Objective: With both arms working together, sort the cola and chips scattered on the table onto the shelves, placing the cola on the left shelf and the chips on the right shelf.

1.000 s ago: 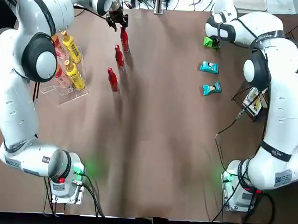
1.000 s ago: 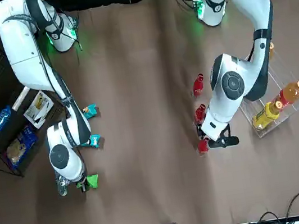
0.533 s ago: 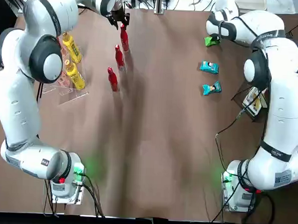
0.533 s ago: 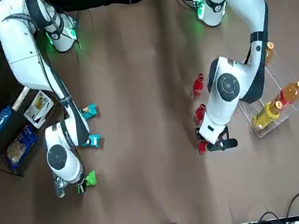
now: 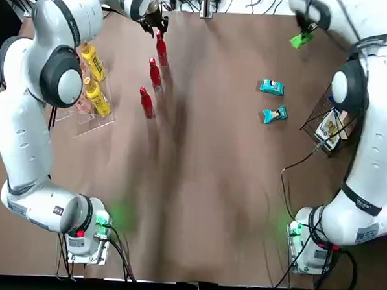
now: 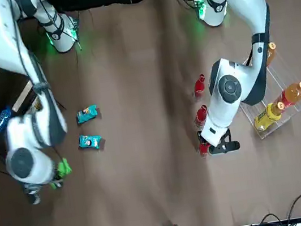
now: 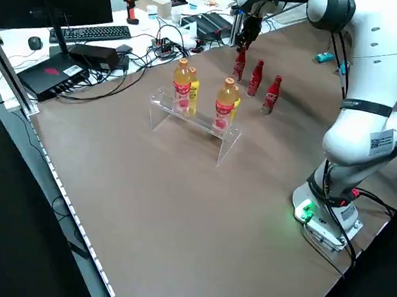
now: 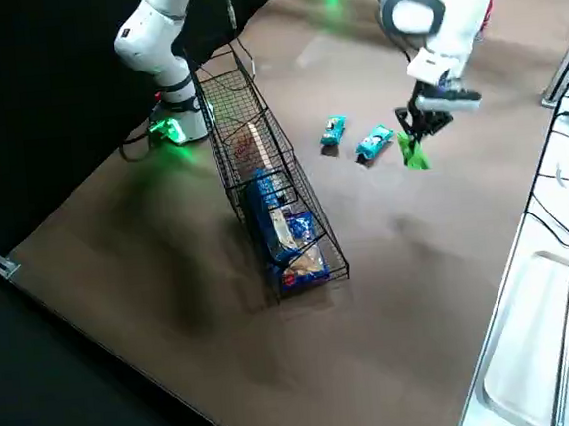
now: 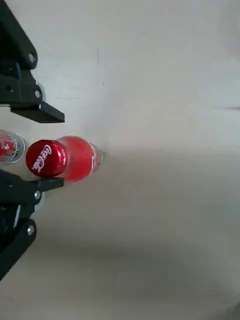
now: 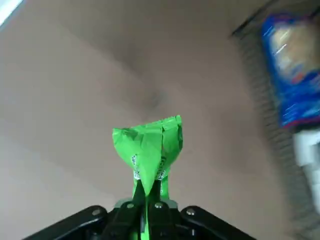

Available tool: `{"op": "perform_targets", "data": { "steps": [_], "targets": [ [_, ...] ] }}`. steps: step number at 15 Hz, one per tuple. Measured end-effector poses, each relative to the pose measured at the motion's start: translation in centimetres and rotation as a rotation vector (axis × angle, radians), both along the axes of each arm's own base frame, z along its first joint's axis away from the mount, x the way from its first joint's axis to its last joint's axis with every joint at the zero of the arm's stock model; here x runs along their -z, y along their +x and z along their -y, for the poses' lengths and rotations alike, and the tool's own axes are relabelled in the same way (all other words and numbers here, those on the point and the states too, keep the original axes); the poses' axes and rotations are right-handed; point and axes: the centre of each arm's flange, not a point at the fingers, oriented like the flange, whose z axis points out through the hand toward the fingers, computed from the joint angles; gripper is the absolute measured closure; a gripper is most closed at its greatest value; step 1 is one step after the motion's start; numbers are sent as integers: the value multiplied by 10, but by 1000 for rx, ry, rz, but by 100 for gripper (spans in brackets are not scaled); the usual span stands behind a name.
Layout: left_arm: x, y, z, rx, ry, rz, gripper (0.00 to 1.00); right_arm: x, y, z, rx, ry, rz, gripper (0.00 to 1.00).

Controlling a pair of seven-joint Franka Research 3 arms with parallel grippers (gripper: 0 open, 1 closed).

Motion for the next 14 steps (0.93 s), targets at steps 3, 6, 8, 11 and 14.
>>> {"op": "perform_targets", "data": {
  "steps": [3,6,8,11,14],
  "targets": [
    [0,0,1,-10,-3,2,50,-85,-23,56,-132,-10,-87,96],
    [-1,0,3,-19,-5,3,58,-167,-55,138,-292,-18,-133,96],
    [-1,-2,6,-26,-8,3,57,-200,-69,176,-364,-36,-133,96],
    [-1,-3,9,-38,-10,2,59,-234,-84,212,-379,-81,-131,96],
    [-1,-3,9,-46,-10,3,67,-256,-100,226,-344,-150,-199,96]
  ]
}}
